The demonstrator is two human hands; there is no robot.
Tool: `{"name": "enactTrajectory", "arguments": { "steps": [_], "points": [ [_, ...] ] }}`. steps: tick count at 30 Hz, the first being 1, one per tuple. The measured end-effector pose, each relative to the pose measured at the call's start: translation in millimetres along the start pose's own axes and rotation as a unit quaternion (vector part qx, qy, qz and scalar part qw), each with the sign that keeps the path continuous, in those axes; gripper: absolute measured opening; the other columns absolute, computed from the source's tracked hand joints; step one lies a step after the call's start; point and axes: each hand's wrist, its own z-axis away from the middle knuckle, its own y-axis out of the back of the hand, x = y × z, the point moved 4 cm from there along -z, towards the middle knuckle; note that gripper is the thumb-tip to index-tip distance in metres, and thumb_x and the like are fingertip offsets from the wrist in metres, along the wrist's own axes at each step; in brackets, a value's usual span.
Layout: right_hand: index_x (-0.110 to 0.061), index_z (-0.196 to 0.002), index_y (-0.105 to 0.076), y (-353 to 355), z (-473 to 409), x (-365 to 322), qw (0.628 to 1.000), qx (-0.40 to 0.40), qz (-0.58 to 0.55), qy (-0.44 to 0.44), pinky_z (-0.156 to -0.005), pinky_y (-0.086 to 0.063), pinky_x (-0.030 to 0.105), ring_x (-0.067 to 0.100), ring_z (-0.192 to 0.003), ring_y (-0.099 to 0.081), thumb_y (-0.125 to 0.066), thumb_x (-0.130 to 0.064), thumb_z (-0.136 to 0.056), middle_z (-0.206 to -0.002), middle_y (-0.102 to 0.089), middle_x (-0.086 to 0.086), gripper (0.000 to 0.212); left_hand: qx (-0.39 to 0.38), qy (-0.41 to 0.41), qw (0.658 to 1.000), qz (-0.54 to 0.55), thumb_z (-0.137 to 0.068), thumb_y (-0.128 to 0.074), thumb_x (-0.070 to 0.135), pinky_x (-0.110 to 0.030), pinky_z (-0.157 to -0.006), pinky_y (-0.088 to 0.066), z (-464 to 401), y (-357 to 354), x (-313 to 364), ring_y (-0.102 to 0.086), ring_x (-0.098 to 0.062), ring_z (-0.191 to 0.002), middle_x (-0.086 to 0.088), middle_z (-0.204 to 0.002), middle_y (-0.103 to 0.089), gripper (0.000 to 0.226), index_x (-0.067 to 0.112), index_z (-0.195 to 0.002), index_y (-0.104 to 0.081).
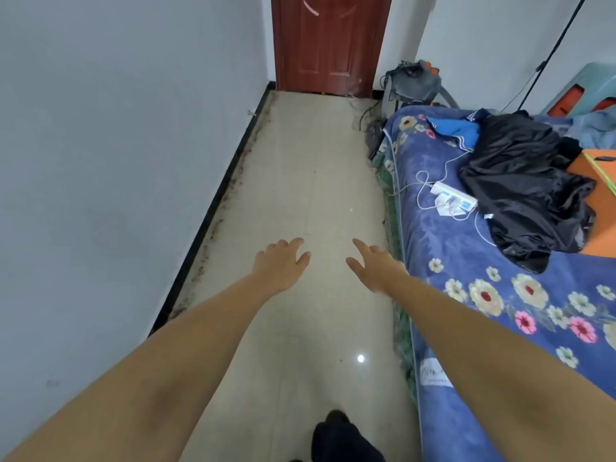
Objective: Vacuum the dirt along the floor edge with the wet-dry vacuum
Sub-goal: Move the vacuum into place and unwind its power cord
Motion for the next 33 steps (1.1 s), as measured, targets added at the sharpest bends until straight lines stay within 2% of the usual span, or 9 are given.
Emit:
{"name": "enactTrajectory", "arguments": {
  "steps": [6,10,17,23,27,33],
  "points": [
    [-0.029,-0.153,-0.009,43,-79,11,1.000,0.006,0.023,0.009,-0.105,-0.034,0.048,0.030,-0.134,-0.036,-0.023,-0.050,-0.102,-0.152,-0.031,0.008,0.057,0.013,-0.016,1.000,0.000,-0.101,-0.028,0.044,-0.043,-0.102,-0.038,-89,30,5,-0.043,-0.030,-0.126,-0.011,-0.140,-0.045,0.050,0.023,-0.147,-0.030],
    [-0.029,-0.153,-0.010,88,-152,29,0.999,0.029,0.019,0.015,-0.104,-0.034,0.048,0.029,-0.134,-0.037,-0.024,-0.049,-0.102,-0.151,-0.032,0.008,0.057,0.023,-0.022,0.999,-0.006,-0.101,-0.028,0.044,-0.042,-0.101,-0.039,-173,55,19,-0.043,-0.030,-0.125,-0.012,-0.140,-0.045,0.050,0.023,-0.147,-0.030],
    [-0.028,-0.153,-0.010,169,-288,59,0.999,0.024,0.021,0.029,-0.104,-0.036,0.046,0.032,-0.132,-0.039,-0.026,-0.050,-0.102,-0.148,-0.035,0.011,0.058,0.039,-0.024,0.999,-0.004,-0.101,-0.028,0.044,-0.041,-0.103,-0.038,-308,111,43,-0.044,-0.028,-0.126,-0.008,-0.141,-0.046,0.050,0.023,-0.147,-0.031],
    [-0.028,-0.154,-0.009,213,-417,38,0.998,0.016,0.010,0.058,-0.105,-0.036,0.047,0.033,-0.131,-0.040,-0.026,-0.050,-0.101,-0.148,-0.035,0.012,0.059,0.044,-0.018,0.999,0.004,-0.101,-0.028,0.043,-0.042,-0.104,-0.037,-419,148,25,-0.044,-0.028,-0.126,-0.008,-0.141,-0.046,0.050,0.023,-0.147,-0.030],
    [-0.027,-0.154,-0.011,245,-516,17,0.996,0.049,0.004,0.071,-0.105,-0.036,0.050,0.034,-0.130,-0.041,-0.027,-0.049,-0.101,-0.147,-0.036,0.013,0.059,0.059,-0.029,0.998,0.010,-0.101,-0.029,0.043,-0.042,-0.105,-0.037,-517,178,1,-0.044,-0.028,-0.127,-0.008,-0.141,-0.046,0.049,0.023,-0.147,-0.031],
    [-0.027,-0.153,-0.012,308,-644,5,0.997,0.069,-0.001,0.040,-0.102,-0.038,0.050,0.033,-0.126,-0.044,-0.027,-0.048,-0.101,-0.144,-0.040,0.012,0.058,0.054,-0.077,0.995,-0.017,-0.102,-0.028,0.043,-0.040,-0.103,-0.037,-661,247,-13,-0.045,-0.028,-0.124,-0.009,-0.141,-0.046,0.051,0.024,-0.149,-0.024]
  ]
}}
